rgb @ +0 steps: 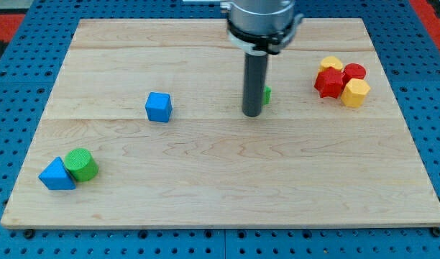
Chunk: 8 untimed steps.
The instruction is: Push the green star near to the group of blocks which are at the right side of the board
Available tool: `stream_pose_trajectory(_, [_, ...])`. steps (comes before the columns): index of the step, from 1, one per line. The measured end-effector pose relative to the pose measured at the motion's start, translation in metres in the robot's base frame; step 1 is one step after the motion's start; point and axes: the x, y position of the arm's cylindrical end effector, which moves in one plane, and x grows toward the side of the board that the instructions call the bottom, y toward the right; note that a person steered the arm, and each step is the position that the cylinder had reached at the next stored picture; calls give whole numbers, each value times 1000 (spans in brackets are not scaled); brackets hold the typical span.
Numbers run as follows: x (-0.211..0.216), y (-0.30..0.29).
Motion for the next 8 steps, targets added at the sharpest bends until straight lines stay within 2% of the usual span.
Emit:
stream_pose_trajectory(1, [0,0])
stream_pose_trajectory(2, [-21,-68])
stream_pose_trajectory(3, [-61,-81])
stream_pose_trajectory(5, [-24,-44])
stream_pose_trajectory(7, [-22,24])
stream_pose_trajectory(8, [-2,48])
